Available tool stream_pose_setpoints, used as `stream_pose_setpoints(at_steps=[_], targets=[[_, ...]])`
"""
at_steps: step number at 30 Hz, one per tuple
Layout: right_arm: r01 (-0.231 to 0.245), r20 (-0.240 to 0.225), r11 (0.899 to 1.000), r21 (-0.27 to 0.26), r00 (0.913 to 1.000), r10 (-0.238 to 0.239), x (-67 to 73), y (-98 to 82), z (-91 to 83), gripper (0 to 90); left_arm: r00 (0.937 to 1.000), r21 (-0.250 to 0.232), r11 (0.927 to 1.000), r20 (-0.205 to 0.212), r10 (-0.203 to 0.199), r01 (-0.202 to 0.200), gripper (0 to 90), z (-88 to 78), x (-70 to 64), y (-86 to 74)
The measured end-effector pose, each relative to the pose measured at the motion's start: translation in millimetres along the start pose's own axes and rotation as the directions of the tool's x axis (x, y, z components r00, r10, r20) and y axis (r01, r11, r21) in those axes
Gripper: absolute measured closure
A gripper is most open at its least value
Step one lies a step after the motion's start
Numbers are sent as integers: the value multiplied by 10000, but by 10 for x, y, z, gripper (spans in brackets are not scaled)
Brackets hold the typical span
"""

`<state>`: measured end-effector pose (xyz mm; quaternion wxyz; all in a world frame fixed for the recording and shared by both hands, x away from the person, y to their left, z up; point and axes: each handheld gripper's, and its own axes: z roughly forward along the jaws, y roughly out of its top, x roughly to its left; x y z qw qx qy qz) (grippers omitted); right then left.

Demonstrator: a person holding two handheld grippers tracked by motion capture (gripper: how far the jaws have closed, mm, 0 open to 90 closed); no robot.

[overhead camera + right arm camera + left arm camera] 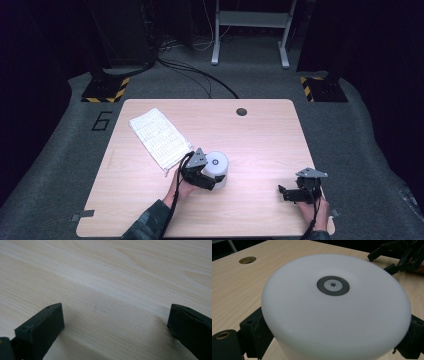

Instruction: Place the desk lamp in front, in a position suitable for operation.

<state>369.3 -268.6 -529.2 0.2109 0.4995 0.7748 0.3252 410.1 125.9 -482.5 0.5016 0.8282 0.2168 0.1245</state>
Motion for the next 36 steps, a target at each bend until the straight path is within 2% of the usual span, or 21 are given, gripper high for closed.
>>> stream_pose_setpoints(at_steps=[2,4,5,6,7,9,12,13,18,20,30,36], targets=[[0,-2,10000,3,10000,0,0,0,0,2,9999,-6,9999,22,158,-158,83,-2,6,-1],[6,-1,10000,1,10000,-6,0,0,0,2,9999,-21,9999,41,120,-119,77,0,3,-3],[3,2,10000,-3,10000,-3,0,0,0,2,9997,52,9998,-136,212,-211,49,4,2,2],[3,2,10000,-3,10000,-3,0,0,0,2,9997,88,9999,-213,140,-138,49,13,-18,1],[5,0,10000,2,10000,-5,0,0,0,2,9995,139,9997,-211,214,-211,0,5,-25,1],[6,2,10000,1,10000,-6,0,0,0,2,9998,62,9999,-132,162,-161,0,-18,-26,8],[4,2,10000,3,10000,-4,0,0,0,2,9996,47,9995,-14,298,-298,0,-74,-37,25],[-30,-1,10000,10,10000,30,3,0,-1,2,9995,-12,9996,133,273,-273,0,-104,-39,30],[-60,2,10000,13,10000,60,6,0,-2,3,9997,-137,9999,217,100,-97,0,-207,-33,42],[-56,0,10000,12,10000,56,6,0,-2,4,9996,-112,9998,216,180,-177,0,-248,-31,46],[-184,0,9998,11,9998,184,18,0,-2,4,9996,-66,9998,-230,167,-168,0,-530,18,-27],[-6,-17,10000,17,10000,6,6,-1,-2,4,9982,288,9994,-580,182,-165,0,-665,56,-144]])
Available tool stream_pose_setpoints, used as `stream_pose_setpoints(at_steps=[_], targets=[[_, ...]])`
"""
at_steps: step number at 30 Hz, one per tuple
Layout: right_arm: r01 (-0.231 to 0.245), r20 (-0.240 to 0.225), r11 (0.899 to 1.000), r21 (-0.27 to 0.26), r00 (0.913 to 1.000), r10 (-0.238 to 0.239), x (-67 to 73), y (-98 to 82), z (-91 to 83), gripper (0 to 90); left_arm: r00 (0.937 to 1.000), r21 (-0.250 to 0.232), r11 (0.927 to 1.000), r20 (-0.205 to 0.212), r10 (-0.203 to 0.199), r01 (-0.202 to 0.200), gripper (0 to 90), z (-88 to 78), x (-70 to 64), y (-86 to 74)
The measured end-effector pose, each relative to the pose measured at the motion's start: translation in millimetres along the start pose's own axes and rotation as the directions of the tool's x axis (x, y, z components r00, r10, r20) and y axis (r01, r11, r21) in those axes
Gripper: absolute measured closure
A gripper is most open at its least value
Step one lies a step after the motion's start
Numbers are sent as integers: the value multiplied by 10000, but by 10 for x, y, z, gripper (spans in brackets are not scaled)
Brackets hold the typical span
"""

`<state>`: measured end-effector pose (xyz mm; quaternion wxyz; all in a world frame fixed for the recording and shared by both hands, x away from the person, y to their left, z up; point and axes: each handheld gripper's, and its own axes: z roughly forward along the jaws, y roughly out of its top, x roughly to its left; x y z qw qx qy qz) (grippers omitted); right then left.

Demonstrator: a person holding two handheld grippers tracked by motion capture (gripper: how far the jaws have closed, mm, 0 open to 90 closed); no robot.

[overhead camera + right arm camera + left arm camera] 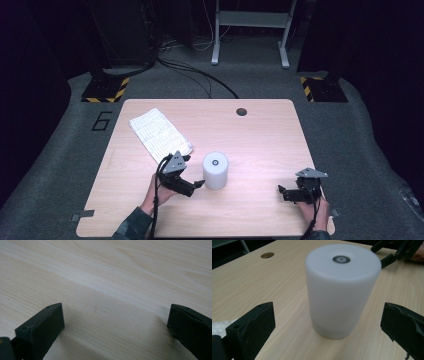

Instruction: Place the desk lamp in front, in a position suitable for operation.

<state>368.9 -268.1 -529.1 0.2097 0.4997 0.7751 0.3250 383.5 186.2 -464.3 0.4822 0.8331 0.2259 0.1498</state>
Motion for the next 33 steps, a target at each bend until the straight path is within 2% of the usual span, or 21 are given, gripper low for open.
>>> stream_pose_setpoints(at_steps=[5,7,9,11,12,13,15,16,17,18,19,20,21,22,23,24,25,27,30,32,33], targets=[[158,-9,9999,-26,9999,-158,-6,2,-1,5,9980,506,9980,-526,-358,384,0,-156,78,-280],[126,-24,9999,-34,9999,-126,-2,1,0,5,9974,572,9974,-600,-411,445,0,-175,89,-319],[149,-30,9999,-50,9999,-149,-1,0,1,5,9929,928,9932,-1024,-609,705,0,-269,139,-487],[143,-23,9999,-56,9999,-143,0,0,2,5,9910,977,9918,-1137,-713,826,0,-300,158,-542],[141,-29,9999,-52,9999,-141,0,0,1,5,9847,1164,9867,-1454,-959,1133,0,-361,196,-650],[112,-22,9999,-55,9999,-112,1,1,1,5,9826,1220,9856,-1584,-973,1172,0,-387,215,-688],[126,-24,9999,-57,9999,-126,2,0,2,5,9730,1335,9797,-1962,-1219,1496,0,-461,258,-794],[126,-22,9999,-54,9999,-126,2,0,2,5,9700,1412,9781,-2105,-1214,1531,0,-495,283,-833],[129,-20,9999,-51,9999,-129,2,0,2,5,9700,1412,9781,-2105,-1214,1531,0,-495,283,-833],[68,-4,10000,-61,10000,-68,9,2,2,5,9591,1306,9734,-2375,-1537,1883,0,-536,304,-895],[99,9,9999,-53,10000,-99,9,1,0,0,9535,1347,9706,-2547,-1608,1997,0,-561,324,-932],[104,36,9999,-24,9999,-104,18,1,-4,0,9535,1347,9706,-2547,-1608,1997,0,-561,324,-932],[224,66,9997,-43,9997,-223,15,2,-5,0,9465,1513,9652,-2770,-1656,2132,0,-586,355,-982],[224,66,9997,-43,9997,-223,15,2,-5,0,9465,1513,9652,-2770,-1656,2132,0,-586,355,-982],[269,82,9996,-45,9996,-269,16,3,-5,0,9404,1500,9629,-2925,-1735,2243,0,-587,355,-1008],[235,139,9997,-41,9996,-234,30,9,-10,0,9384,1702,9578,-2987,-1738,2315,0,-603,383,-1054],[231,164,9997,11,9996,-232,36,12,-18,0,9384,1702,9578,-2987,-1738,2315,0,-603,383,-1054],[161,109,9997,-205,9998,-159,40,15,-44,0,9327,1852,9497,-3078,-1881,2526,0,-616,416,-1103],[-46,-146,9991,-419,9999,40,48,18,-59,0,9284,1743,9497,-3155,-1964,2602,0,-629,429,-1109],[-169,-491,9985,-516,9987,144,113,34,-62,0,9310,2138,9406,-3115,-1902,2637,0,-616,452,-1116],[-169,-491,9985,-516,9987,144,113,34,-62,0,9310,2138,9406,-3115,-1902,2637,0,-616,452,-1116]])
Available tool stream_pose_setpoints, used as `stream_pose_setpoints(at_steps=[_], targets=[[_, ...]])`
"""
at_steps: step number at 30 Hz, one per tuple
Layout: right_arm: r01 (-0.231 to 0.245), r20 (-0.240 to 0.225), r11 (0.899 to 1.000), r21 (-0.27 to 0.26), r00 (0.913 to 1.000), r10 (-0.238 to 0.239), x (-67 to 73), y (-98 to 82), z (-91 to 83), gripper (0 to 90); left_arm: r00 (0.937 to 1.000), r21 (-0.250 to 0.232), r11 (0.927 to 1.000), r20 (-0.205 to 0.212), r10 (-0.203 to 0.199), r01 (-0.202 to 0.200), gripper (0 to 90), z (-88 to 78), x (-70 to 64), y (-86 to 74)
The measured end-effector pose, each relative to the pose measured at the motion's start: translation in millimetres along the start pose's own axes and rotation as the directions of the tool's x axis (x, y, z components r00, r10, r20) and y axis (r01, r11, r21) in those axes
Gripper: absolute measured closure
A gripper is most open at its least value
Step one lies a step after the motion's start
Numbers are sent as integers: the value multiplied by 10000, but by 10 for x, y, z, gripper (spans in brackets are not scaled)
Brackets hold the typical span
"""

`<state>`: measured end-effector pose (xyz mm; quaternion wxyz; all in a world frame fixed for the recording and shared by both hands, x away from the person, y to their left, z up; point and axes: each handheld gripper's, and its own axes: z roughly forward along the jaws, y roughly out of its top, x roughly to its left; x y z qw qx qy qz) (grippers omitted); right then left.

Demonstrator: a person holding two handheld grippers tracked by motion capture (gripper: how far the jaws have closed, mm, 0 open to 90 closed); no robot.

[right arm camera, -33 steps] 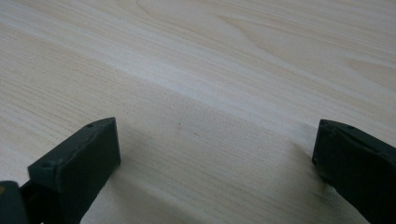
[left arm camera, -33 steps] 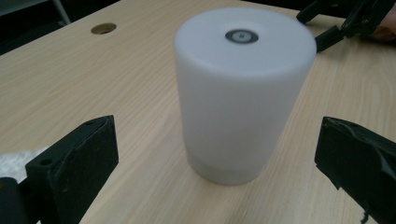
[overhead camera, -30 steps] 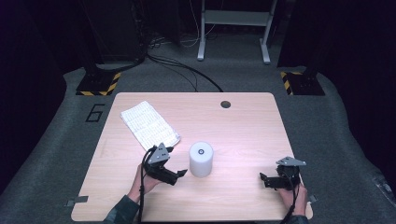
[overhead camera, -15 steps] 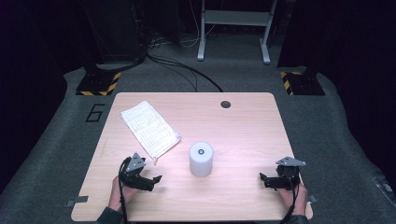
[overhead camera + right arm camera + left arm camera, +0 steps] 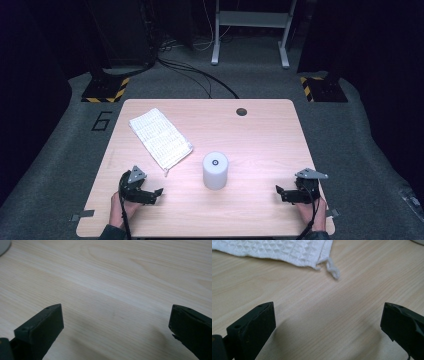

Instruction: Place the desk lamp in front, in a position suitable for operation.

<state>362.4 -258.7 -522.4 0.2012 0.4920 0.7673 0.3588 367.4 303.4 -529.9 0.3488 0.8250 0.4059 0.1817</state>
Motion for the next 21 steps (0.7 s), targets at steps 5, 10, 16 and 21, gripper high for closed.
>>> stream_pose_setpoints(at_steps=[5,10,16,21], targets=[[99,-488,9998,-154,9988,-106,207,70,45,0,9999,255,9996,34,117,-118,0,3,2,3],[284,-1014,9990,-334,9943,-316,341,178,56,0,9999,202,9997,-17,100,-100,0,9,-10,2],[490,-1690,9969,-612,9839,-587,552,344,58,0,9999,174,9998,-69,114,-113,0,15,-12,4],[850,-2176,9943,-649,9712,-973,772,477,99,0,10000,194,9998,-29,72,-72,1,14,-15,2]])
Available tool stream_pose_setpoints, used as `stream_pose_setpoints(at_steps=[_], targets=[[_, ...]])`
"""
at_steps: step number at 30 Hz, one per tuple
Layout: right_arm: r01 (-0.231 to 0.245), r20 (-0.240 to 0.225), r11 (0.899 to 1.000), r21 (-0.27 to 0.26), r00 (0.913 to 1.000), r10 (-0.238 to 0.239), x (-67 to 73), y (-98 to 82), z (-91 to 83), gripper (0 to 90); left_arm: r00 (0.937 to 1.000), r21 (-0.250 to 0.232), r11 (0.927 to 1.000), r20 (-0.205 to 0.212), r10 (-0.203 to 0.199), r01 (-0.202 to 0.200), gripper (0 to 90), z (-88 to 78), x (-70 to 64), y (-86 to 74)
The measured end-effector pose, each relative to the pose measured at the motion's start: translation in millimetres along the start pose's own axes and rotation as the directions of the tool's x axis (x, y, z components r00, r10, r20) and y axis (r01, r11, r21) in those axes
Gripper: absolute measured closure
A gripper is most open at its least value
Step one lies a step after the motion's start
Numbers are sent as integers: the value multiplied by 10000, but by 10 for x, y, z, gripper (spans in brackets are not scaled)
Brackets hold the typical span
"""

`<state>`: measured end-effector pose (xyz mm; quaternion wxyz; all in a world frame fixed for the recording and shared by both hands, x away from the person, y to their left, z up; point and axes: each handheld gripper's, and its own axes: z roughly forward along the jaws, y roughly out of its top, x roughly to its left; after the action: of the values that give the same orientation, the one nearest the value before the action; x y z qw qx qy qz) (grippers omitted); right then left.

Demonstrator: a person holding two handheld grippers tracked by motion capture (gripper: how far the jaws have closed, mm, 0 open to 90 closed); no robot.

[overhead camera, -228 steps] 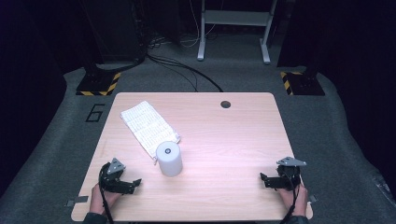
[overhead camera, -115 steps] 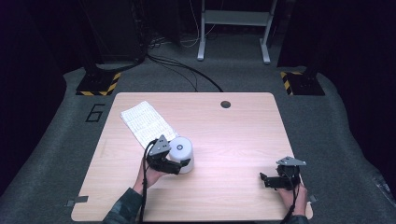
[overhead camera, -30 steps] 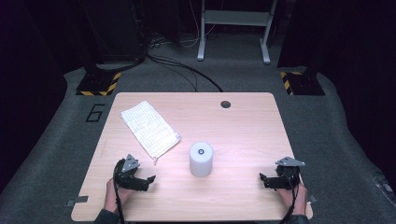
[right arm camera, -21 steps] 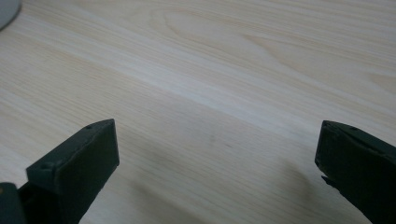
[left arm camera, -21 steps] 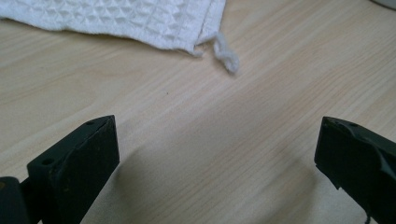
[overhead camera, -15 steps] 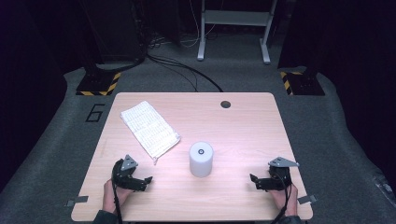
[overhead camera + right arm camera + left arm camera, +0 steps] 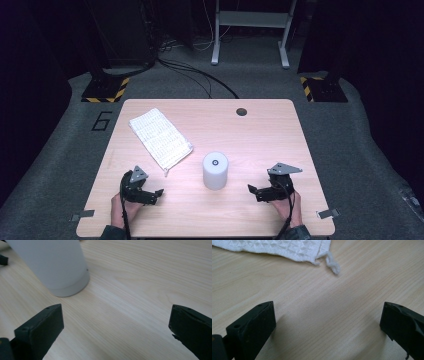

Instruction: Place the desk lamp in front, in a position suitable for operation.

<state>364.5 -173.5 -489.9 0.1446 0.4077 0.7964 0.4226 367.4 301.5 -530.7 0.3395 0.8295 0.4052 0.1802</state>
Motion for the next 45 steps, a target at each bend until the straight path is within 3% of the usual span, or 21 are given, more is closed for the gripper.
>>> stream_pose_setpoints(at_steps=[5,10,14,15,23,24,36,45], targets=[[532,-425,9986,-44,9977,-534,130,118,84,0,10000,-49,10000,-41,6,-6,2,4,-2,-1],[830,-893,9965,-90,9925,-835,312,267,208,0,10000,-42,10000,-56,-3,3,3,2,-3,-1],[946,-1080,9954,-183,9895,-960,379,326,275,0,10000,-43,10000,-53,7,-7,3,3,-2,-1],[1207,-1263,9926,-147,9845,-1215,425,385,332,0,10000,-45,10000,-63,-10,9,4,2,-3,-1],[1631,-1675,9864,-213,9721,-1644,574,578,530,0,10000,-54,10000,-62,-5,5,4,3,-3,-2],[1565,-1601,9875,-166,9745,-1571,591,595,553,0,10000,-53,10000,-61,-7,6,3,3,-3,-2],[1715,-1841,9848,-273,9675,-1736,654,709,737,0,10000,-56,10000,-57,-11,11,4,3,-3,-2],[1826,-1608,9829,-249,9697,-1842,694,742,843,0,10000,-67,10000,-50,-11,10,6,3,-4,-2]])
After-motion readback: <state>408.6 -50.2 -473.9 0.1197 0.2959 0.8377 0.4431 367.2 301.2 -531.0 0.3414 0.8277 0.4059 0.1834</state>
